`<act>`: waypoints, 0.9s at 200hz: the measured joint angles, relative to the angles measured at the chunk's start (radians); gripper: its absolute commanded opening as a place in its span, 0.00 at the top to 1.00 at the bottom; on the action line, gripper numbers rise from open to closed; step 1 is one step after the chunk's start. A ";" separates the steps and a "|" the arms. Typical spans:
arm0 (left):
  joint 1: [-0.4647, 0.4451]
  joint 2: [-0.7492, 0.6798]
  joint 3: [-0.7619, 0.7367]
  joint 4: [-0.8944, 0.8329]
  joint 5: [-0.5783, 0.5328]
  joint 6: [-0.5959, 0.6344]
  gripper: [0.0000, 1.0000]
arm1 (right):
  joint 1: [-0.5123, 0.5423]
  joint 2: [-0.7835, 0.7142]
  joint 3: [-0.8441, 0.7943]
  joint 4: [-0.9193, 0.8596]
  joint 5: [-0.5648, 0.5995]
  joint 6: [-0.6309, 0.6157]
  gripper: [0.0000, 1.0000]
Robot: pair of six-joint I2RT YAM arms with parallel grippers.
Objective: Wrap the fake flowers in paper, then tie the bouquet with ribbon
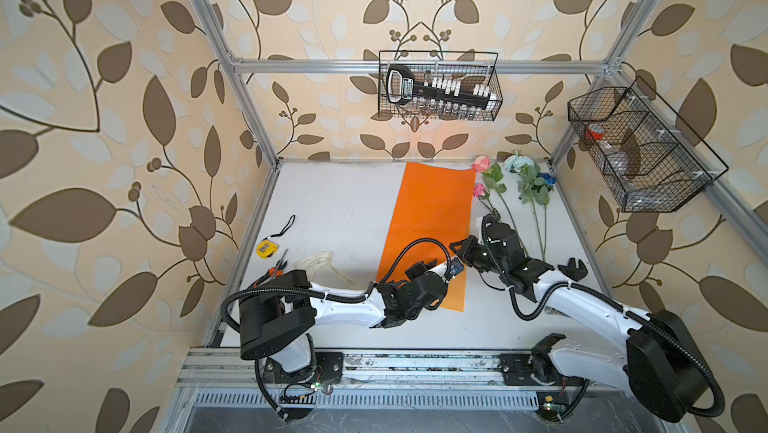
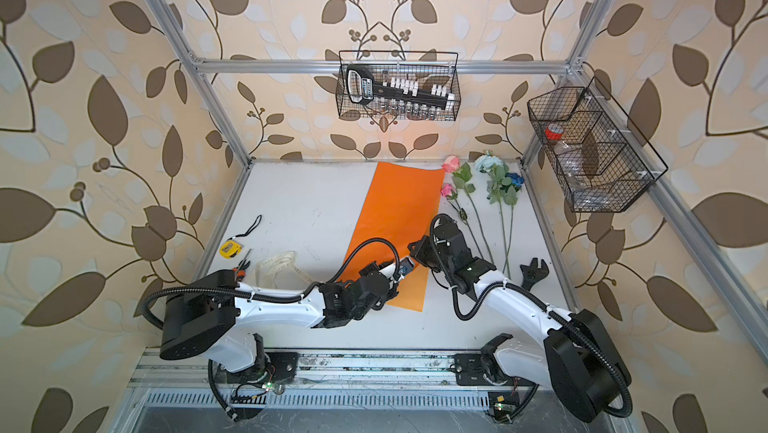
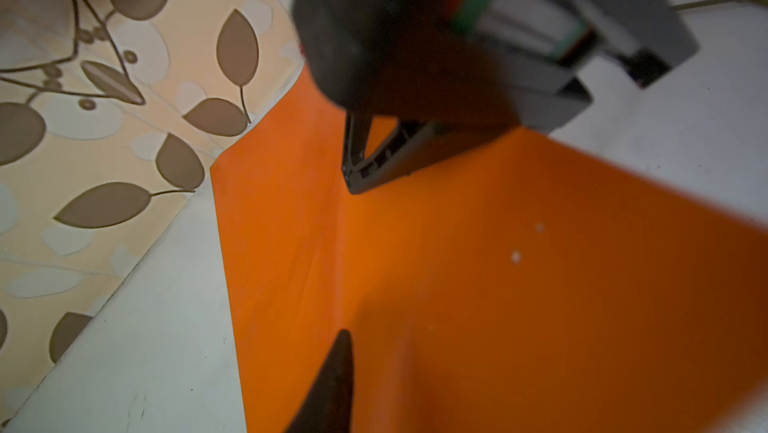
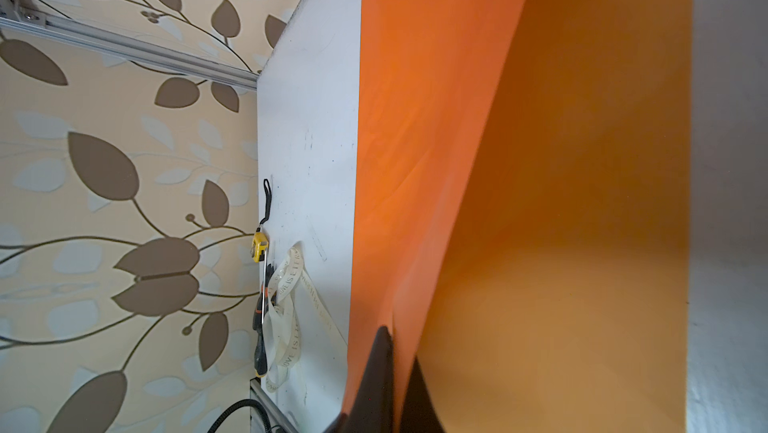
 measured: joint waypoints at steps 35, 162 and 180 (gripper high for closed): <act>0.000 -0.080 -0.029 -0.012 -0.018 -0.046 1.00 | 0.000 -0.039 0.079 -0.100 0.050 -0.085 0.31; 0.505 -0.620 -0.216 -0.164 0.346 -0.613 1.00 | -0.005 -0.111 0.261 -0.383 0.383 -0.401 0.19; 0.583 -0.620 -0.222 -0.175 0.408 -0.686 1.00 | -0.005 -0.029 0.265 -0.398 0.396 -0.423 0.21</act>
